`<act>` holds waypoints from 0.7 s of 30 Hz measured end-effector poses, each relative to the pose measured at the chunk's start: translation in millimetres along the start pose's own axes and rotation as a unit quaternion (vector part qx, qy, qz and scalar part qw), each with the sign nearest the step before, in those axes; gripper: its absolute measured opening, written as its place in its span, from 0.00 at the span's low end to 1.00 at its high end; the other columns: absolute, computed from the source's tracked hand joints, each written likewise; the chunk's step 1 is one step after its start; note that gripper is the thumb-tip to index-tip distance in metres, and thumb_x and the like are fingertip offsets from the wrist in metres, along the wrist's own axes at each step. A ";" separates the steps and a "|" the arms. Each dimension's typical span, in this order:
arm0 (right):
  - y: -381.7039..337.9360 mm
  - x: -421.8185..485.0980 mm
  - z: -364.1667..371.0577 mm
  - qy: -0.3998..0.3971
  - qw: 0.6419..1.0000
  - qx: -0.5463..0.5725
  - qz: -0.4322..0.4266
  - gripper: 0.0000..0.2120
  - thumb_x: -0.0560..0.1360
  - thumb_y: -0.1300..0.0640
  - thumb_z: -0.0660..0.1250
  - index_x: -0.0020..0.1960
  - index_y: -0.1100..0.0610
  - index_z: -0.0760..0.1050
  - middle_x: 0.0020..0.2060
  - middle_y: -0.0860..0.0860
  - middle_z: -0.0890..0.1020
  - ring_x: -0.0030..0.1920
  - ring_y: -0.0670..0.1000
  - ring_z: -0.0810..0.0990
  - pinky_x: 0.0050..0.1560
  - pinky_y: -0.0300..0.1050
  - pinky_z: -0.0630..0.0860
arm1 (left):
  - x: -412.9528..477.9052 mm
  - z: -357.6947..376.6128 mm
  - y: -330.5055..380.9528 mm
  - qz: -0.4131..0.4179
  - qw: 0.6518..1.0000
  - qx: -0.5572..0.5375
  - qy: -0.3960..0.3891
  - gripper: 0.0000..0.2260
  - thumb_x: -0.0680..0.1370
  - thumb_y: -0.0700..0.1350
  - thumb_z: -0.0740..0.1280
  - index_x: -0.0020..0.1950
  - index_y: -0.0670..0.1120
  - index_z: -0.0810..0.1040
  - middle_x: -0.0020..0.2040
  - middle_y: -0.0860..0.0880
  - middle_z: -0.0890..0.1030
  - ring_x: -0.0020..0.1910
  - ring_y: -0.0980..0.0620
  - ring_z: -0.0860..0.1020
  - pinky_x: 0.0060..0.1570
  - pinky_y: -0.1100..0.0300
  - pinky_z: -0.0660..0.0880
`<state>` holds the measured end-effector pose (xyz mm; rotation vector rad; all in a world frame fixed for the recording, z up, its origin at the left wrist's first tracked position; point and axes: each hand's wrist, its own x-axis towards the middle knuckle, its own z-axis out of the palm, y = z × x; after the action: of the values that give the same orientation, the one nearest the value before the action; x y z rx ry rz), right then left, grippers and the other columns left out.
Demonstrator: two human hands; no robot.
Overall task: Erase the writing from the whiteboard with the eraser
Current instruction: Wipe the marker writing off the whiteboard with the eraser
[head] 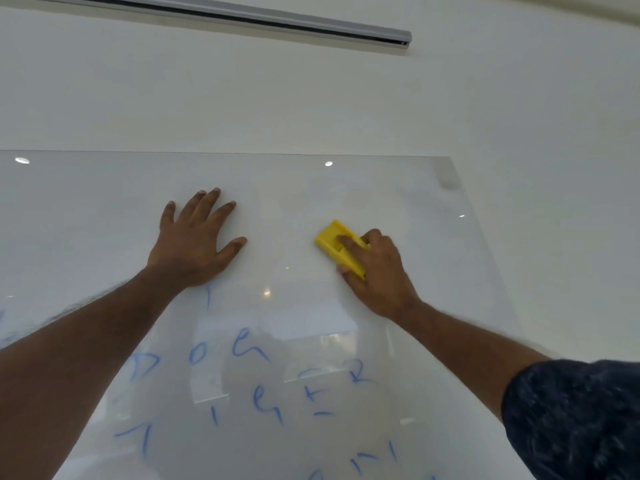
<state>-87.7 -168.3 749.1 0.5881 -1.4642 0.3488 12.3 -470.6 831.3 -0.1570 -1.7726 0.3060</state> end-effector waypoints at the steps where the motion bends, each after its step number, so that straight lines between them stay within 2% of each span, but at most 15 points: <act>1: 5.6 -6.3 -4.6 -0.011 1.000 -0.006 -0.017 0.24 0.74 0.45 0.64 0.68 0.51 0.71 0.50 0.58 0.73 0.46 0.60 0.73 0.50 0.52 0.71 | -0.8 -1.5 0.3 -0.002 1.000 -0.004 -0.002 0.31 0.79 0.62 0.56 0.80 0.51 0.59 0.82 0.48 0.53 0.81 0.48 0.50 0.77 0.41 0.45; 3: 27.3 -3.8 -15.4 0.002 1.000 -0.017 0.021 0.24 0.74 0.48 0.66 0.68 0.52 0.72 0.50 0.60 0.74 0.46 0.62 0.74 0.51 0.53 0.72 | -3.3 -5.5 -2.0 0.002 1.000 -0.007 -0.007 0.30 0.79 0.62 0.57 0.79 0.51 0.60 0.82 0.47 0.55 0.81 0.48 0.51 0.77 0.42 0.47; 6: 42.7 7.8 -22.0 0.034 0.984 -0.015 0.173 0.25 0.73 0.52 0.70 0.69 0.54 0.72 0.52 0.63 0.73 0.49 0.64 0.74 0.54 0.54 0.71 | -8.7 -15.9 -9.5 0.024 0.999 -0.012 -0.019 0.28 0.80 0.60 0.59 0.78 0.51 0.63 0.81 0.47 0.58 0.80 0.46 0.55 0.77 0.44 0.51; 7: 35.7 9.4 -19.6 0.040 0.981 -0.004 0.192 0.25 0.73 0.52 0.70 0.69 0.55 0.71 0.53 0.63 0.73 0.50 0.64 0.73 0.54 0.54 0.71 | -10.2 -19.8 -12.1 0.030 0.999 -0.012 -0.022 0.28 0.80 0.59 0.59 0.78 0.50 0.64 0.81 0.46 0.59 0.80 0.45 0.57 0.77 0.44 0.53; 8: 22.5 5.8 -15.4 0.042 0.982 0.007 0.185 0.25 0.73 0.52 0.70 0.69 0.54 0.72 0.52 0.63 0.73 0.49 0.65 0.73 0.53 0.55 0.71 | -10.6 -22.8 -13.5 0.037 0.999 -0.009 -0.027 0.27 0.80 0.58 0.60 0.77 0.50 0.65 0.80 0.46 0.60 0.79 0.45 0.58 0.76 0.44 0.55; 11: -22.4 -18.9 0.8 0.012 0.999 0.017 0.049 0.24 0.73 0.47 0.65 0.67 0.52 0.71 0.50 0.60 0.73 0.46 0.61 0.73 0.50 0.53 0.72 | -10.7 -30.5 -14.9 0.041 0.998 -0.012 -0.040 0.27 0.80 0.57 0.61 0.77 0.49 0.66 0.80 0.45 0.61 0.79 0.44 0.59 0.76 0.45 0.57; 13: -22.6 -24.6 -2.0 -0.014 1.000 0.017 -0.009 0.24 0.73 0.45 0.64 0.67 0.50 0.71 0.50 0.58 0.74 0.45 0.60 0.73 0.49 0.52 0.72 | -13.0 -33.6 -18.1 0.035 0.998 -0.015 -0.046 0.27 0.80 0.57 0.61 0.77 0.49 0.66 0.80 0.45 0.61 0.78 0.44 0.60 0.75 0.46 0.58; 15: -2.2 -15.2 -8.3 0.002 1.000 0.004 0.026 0.24 0.72 0.47 0.66 0.67 0.51 0.73 0.48 0.60 0.75 0.45 0.62 0.75 0.49 0.53 0.73 | -18.7 -39.0 -27.5 0.020 0.998 -0.015 -0.053 0.27 0.80 0.60 0.59 0.77 0.50 0.65 0.80 0.46 0.62 0.78 0.45 0.61 0.75 0.46 0.59; 18: 19.3 -6.0 -15.9 0.063 0.974 0.013 0.217 0.25 0.72 0.52 0.70 0.68 0.53 0.72 0.50 0.63 0.73 0.46 0.64 0.74 0.52 0.55 0.72 | -34.1 -48.4 -46.6 -0.008 0.998 -0.016 -0.066 0.32 0.77 0.65 0.53 0.77 0.51 0.65 0.79 0.47 0.62 0.78 0.45 0.62 0.73 0.46 0.61; 19: 11.4 -6.8 -12.4 0.071 0.968 0.017 0.240 0.25 0.72 0.52 0.70 0.68 0.53 0.72 0.50 0.63 0.73 0.47 0.64 0.74 0.52 0.55 0.72 | -40.6 -52.4 -53.6 -0.015 0.997 -0.013 -0.069 0.33 0.75 0.65 0.52 0.77 0.51 0.66 0.79 0.47 0.63 0.77 0.45 0.62 0.73 0.46 0.62; 21: -22.8 -15.9 -0.6 0.055 0.982 0.020 0.177 0.24 0.73 0.51 0.68 0.68 0.53 0.72 0.50 0.62 0.74 0.46 0.64 0.73 0.50 0.55 0.72 | -53.8 -58.0 -68.3 -0.022 0.997 -0.008 -0.073 0.34 0.74 0.66 0.51 0.76 0.51 0.68 0.79 0.47 0.63 0.77 0.44 0.63 0.72 0.45 0.63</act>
<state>-75.9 -184.5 729.8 0.3311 -1.4556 0.6804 84.9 -543.4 812.2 -0.1084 -1.9214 0.2772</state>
